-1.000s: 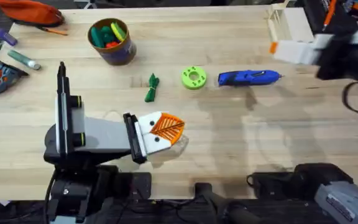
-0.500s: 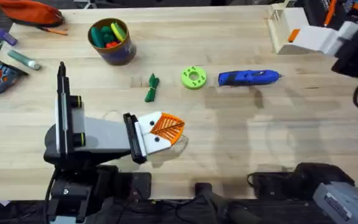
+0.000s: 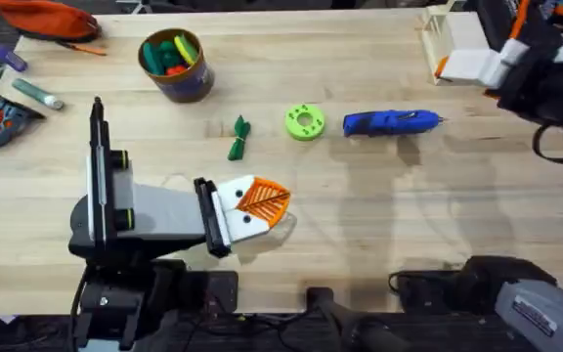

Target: Pick up the gripper from the table and insert it into the empty holder that is missing its gripper. Then pick up a screw, insert it into the mounting hole, and use the screwdriver to tighten it. Finally, clean up the table by picking up the vegetable and placing it into the bucket.

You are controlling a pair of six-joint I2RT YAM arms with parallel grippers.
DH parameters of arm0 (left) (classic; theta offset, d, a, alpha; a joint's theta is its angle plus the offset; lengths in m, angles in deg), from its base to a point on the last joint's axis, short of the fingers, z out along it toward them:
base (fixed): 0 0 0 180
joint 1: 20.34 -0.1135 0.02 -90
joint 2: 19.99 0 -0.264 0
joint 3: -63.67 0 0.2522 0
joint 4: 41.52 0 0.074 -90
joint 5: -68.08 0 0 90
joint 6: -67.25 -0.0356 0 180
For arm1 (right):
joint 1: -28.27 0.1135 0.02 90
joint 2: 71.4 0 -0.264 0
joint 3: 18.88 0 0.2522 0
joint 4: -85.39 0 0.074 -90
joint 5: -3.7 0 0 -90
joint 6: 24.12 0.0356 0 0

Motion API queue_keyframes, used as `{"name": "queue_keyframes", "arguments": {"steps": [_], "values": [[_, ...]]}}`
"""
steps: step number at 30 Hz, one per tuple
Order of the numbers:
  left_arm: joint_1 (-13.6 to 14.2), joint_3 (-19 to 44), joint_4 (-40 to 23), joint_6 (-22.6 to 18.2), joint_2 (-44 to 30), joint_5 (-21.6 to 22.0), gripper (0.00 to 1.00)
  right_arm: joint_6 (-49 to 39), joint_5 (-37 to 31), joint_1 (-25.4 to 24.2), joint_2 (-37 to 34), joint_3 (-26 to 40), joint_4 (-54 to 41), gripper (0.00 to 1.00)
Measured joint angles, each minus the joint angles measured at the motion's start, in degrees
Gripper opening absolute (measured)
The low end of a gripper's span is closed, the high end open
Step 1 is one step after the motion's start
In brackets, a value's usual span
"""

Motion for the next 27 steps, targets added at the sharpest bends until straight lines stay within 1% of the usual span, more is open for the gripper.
{"name": "queue_keyframes", "arguments": {"steps": [4,7,10,16,17,20,23,25,27], "values": [[0.0,0.0,0.0,0.0,0.01,0.0,0.013,0.2,0.01,0.0,-2.63,0.0,0.09,0.931],[0.0,0.0,0.0,0.01,0.0,0.0,0.013,2.07,0.07,-0.01,-4.38,0.0,0.73,0.931],[0.0,0.0,0.0,0.01,-0.01,0.0,0.013,3.77,0.23,-0.01,-5.74,0.0,-1.03,0.931],[0.0,-0.02,0.0,0.0,-0.01,0.0,0.013,12.29,1.96,-0.01,-8.65,0.0,-2.08,0.931],[0.0,0.0,0.0,0.0,0.0,0.0,0.013,12.43,2.6,0.01,-9.04,0.0,-1.84,0.932],[0.0,0.0,0.0,0.0,0.0,0.02,0.013,7.21,5.78,0.37,-9.29,0.0,-2.09,0.933],[0.0,0.0,0.01,0.0,-0.01,0.02,0.013,1.52,6.65,2.14,-8.59,0.0,-5.2,0.933],[0.0,0.0,0.0,0.0,0.01,0.02,0.013,-1.48,5.84,3.57,-7.61,0.0,-7.43,0.933],[0.0,-0.01,0.0,0.0,0.0,0.02,0.013,-3.71,2.58,5.6,-5.87,0.0,-9.79,0.933]]}}
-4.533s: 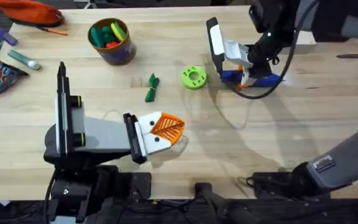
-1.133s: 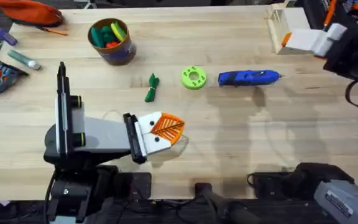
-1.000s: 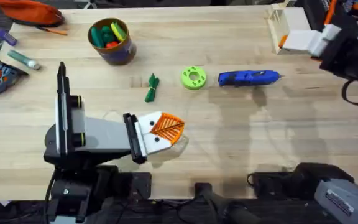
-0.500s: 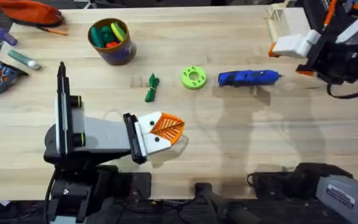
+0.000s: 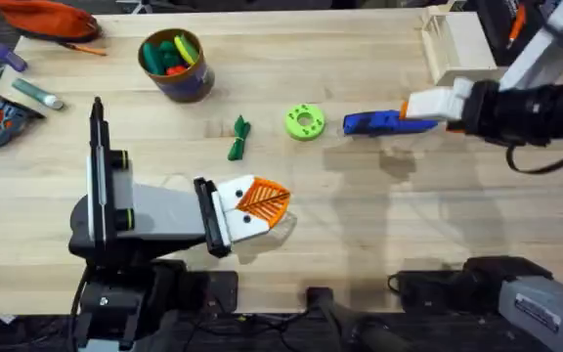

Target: Pick up the gripper from the table and insert it into the empty holder that is missing its gripper. Then pick up a screw, insert it into the mounting hole, and use the screwdriver to tighten it. Finally, clean up the table by picking up the vegetable and placing it into the bucket.

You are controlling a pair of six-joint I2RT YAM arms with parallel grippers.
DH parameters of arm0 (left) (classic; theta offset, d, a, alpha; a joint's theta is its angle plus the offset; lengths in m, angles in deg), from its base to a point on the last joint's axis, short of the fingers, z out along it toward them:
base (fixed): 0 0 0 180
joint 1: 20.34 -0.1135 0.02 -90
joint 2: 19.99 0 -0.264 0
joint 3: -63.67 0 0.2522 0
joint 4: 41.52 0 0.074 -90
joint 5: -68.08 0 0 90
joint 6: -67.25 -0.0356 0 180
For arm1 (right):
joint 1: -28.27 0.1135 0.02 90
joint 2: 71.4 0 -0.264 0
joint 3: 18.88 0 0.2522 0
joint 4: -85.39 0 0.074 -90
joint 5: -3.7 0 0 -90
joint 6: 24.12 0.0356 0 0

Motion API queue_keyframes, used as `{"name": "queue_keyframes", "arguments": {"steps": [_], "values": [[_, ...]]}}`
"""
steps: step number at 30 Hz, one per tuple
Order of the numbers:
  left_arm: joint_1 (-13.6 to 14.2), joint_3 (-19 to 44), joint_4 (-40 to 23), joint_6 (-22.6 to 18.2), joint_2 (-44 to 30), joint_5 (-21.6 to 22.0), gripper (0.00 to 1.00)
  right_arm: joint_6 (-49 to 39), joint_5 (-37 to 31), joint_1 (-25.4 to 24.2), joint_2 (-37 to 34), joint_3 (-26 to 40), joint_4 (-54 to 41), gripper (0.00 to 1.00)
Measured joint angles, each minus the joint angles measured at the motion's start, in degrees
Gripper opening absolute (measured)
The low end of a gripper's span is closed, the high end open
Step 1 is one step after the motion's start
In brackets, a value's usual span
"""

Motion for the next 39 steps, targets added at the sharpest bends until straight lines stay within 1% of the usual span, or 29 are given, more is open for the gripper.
{"name": "queue_keyframes", "arguments": {"steps": [6,11,12,15,17,18,20,24,26,29,31,33,36,39], "values": [[0.0,0.01,0.0,0.0,0.01,0.0,0.013,-3.13,-8.76,5.89,5.41,0.0,1.59,0.933],[0.0,0.01,0.0,-0.06,-0.01,0.0,0.023,-3.94,-13.34,7.59,7.12,0.0,1.54,0.933],[0.0,0.01,0.01,-0.32,0.01,0.02,0.101,-3.94,-13.72,7.59,7.1,0.0,1.54,0.933],[0.0,0.01,0.0,-0.18,-0.01,0.0,0.592,-4.11,-14.71,7.59,7.1,0.0,1.54,0.933],[0.0,0.01,0.0,-0.2,-0.01,0.01,0.892,-4.11,-14.96,7.59,7.09,0.0,1.51,0.933],[0.0,0.01,0.0,-0.09,0.01,0.02,0.962,-4.11,-15.12,7.59,7.1,0.0,1.51,0.933],[0.0,0.01,0.0,-0.11,0.01,0.0,0.985,-4.13,-15.38,7.59,7.08,0.0,1.51,0.933],[0.0,0.01,0.13,-0.15,0.01,0.13,0.986,-4.13,-15.69,7.59,7.08,0.0,1.51,0.933],[0.0,-0.01,0.61,0.46,0.0,1.03,0.986,-4.13,-15.83,7.59,7.1,0.0,1.51,0.933],[-0.01,-0.01,2.39,5.12,0.0,5.0,0.986,-4.13,-16.34,7.59,7.08,0.0,1.51,0.933],[-0.02,0.19,2.13,8.1,0.01,8.38,0.986,-4.13,-16.67,7.59,7.09,0.0,1.51,0.933],[-0.02,1.19,1.26,9.39,-0.01,11.01,0.986,-4.13,-16.87,7.59,7.08,0.0,1.51,0.933],[-0.02,6.03,-3.27,9.01,-0.01,15.85,0.986,-4.13,-17.09,7.59,7.1,0.0,1.51,0.933],[-0.02,13.56,-11.85,5.89,-0.84,21.51,0.986,-4.13,-17.11,7.59,7.08,0.0,1.51,0.933]]}}
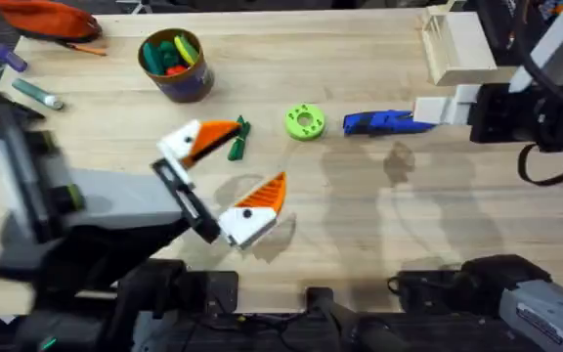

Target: Pick up the gripper from the table and insert it into the empty holder that is missing its gripper. Then pick up a screw, insert it into the mounting hole, and use the screwdriver to tighten it. Finally, clean up the table by picking up the vegetable and placing it into the bucket.

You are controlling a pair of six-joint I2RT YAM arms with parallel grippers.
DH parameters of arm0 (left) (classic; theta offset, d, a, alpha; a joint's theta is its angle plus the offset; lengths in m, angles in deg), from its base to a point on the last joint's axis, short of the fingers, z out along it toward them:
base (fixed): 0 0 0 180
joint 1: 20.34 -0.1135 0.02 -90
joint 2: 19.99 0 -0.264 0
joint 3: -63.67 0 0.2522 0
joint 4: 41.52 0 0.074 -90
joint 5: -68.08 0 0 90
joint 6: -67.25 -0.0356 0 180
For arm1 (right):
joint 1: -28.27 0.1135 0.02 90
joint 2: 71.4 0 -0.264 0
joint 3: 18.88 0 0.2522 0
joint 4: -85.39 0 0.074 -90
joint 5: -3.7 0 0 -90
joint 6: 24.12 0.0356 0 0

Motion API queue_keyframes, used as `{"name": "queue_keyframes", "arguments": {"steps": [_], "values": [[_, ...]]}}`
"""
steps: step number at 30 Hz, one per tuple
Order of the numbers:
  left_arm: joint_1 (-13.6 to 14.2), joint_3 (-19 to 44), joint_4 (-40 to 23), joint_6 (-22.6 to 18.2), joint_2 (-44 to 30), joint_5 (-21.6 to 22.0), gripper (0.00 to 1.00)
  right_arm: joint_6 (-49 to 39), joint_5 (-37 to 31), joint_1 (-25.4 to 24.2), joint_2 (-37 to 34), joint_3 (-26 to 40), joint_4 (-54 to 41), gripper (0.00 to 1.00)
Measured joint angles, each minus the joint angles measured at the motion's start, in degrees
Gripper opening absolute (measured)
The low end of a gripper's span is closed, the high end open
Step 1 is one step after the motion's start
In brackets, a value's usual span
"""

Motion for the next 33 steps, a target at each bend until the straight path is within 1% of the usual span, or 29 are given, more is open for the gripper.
{"name": "queue_keyframes", "arguments": {"steps": [2,4,8,11,14,16,18,21,25,27,30,33], "values": [[0.01,5.43,-6.42,-2.72,-2.43,3.66,0.985,0.0,0.0,0.0,0.01,0.0,0.0,0.933],[0.0,11.12,-12.67,-5.3,-6.57,7.19,0.985,0.0,-0.02,0.0,0.01,0.0,0.0,0.933],[0.0,22.17,-21.11,-8.58,-17.44,12.9,0.985,0.0,-0.15,0.0,0.01,0.0,0.0,0.933],[0.0,30.27,-25.9,-9.72,-26.41,16.62,0.985,0.0,-0.15,0.0,-0.01,0.0,0.0,0.933],[0.0,39.2,-32.84,-10.38,-36.79,20.21,0.985,0.0,-0.15,0.0,-0.01,0.0,0.0,0.933],[0.0,44.08,-36.65,-10.57,-43.01,22.0,0.985,0.0,-0.15,0.0,-0.01,0.0,0.0,0.933],[0.0,47.99,-38.86,-10.66,-48.83,23.25,0.985,0.0,-0.15,0.0,0.0,0.0,0.0,0.933],[0.0,50.97,-39.19,-10.57,-56.47,24.28,0.985,0.0,-0.15,0.0,-0.01,0.0,0.0,0.933],[0.05,51.17,-38.77,-10.62,-63.68,25.62,0.985,-0.02,-0.17,0.0,0.01,0.0,0.0,0.934],[0.51,51.27,-39.13,-10.53,-66.94,27.51,0.985,0.0,-0.16,0.0,-0.01,0.0,0.0,0.934],[2.99,51.95,-41.04,-9.3,-71.9,32.35,0.985,0.0,-0.17,0.0,0.01,0.0,0.0,0.936],[7.6,52.98,-41.73,-6.62,-76.51,38.19,0.985,-0.01,-0.41,0.0,0.01,0.0,0.0,0.934]]}}
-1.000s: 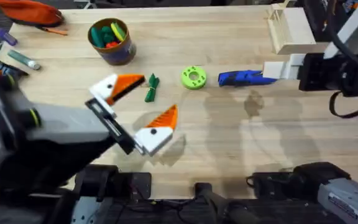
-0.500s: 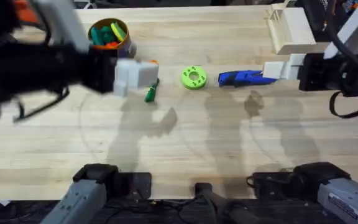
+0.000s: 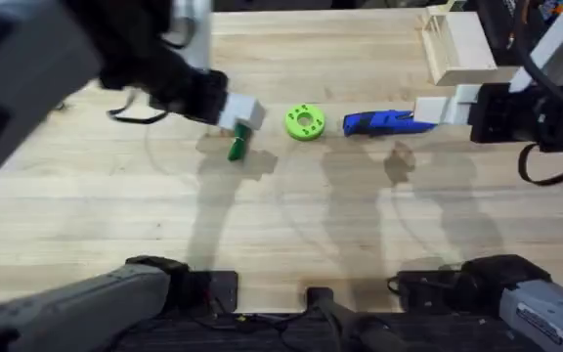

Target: Pick up the gripper from the table and insert it into the empty holder that is missing its gripper. Then pick up a screw, insert it into the mounting hole, and use the screwdriver to tighten it. Finally, clean up the table by picking up the vegetable and placing it into the bucket.

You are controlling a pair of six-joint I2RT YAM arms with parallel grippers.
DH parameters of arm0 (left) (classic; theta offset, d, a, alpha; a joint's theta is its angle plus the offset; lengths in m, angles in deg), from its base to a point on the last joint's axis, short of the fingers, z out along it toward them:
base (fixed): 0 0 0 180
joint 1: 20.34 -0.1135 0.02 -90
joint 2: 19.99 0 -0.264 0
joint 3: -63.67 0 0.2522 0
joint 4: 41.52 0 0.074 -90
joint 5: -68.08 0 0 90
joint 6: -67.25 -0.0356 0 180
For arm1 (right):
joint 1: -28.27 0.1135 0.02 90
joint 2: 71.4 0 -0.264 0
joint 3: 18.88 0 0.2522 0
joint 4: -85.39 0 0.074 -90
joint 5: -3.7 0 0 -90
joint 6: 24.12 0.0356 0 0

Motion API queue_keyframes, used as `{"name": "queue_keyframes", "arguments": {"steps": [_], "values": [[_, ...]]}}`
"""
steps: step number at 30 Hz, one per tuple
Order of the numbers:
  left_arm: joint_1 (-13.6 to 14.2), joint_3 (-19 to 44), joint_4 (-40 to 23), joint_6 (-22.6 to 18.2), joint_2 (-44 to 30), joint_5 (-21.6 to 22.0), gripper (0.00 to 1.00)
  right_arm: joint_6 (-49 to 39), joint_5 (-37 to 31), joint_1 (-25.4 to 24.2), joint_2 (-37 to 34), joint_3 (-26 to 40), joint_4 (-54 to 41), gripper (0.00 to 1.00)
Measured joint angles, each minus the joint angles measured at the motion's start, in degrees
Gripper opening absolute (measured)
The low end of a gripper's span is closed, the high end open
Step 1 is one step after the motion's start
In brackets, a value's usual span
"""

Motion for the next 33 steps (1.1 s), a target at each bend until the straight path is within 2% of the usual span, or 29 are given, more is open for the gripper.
{"name": "queue_keyframes", "arguments": {"steps": [4,6,7,9,21,30,32,33], "values": [[4.45,0.42,0.0,4.35,-4.69,4.7,0.985,0.0,-0.2,0.0,0.01,0.0,0.0,0.933],[5.07,0.44,-0.04,6.56,-7.22,5.9,0.985,0.01,-0.23,0.0,-0.01,0.0,0.0,0.934],[4.96,0.44,0.2,8.97,-11.41,7.16,0.985,0.0,-0.23,0.0,-0.02,0.0,0.0,0.934],[4.95,0.44,1.07,9.86,-13.98,7.66,0.985,0.01,-0.23,0.0,-0.02,0.0,0.0,0.934],[4.95,0.44,5.08,10.5,-25.25,7.66,0.987,-0.02,-0.27,0.0,0.0,0.0,0.0,0.935],[4.95,0.87,6.12,10.5,-25.8,7.9,0.993,0.01,-0.38,0.0,0.01,0.0,-0.02,0.935],[4.95,0.88,6.12,10.52,-25.8,7.9,0.915,-0.02,-0.38,0.0,0.01,0.0,0.02,0.935],[4.95,0.88,6.17,10.59,-25.8,7.92,0.804,0.01,-0.38,0.0,0.0,0.0,0.0,0.935]]}}
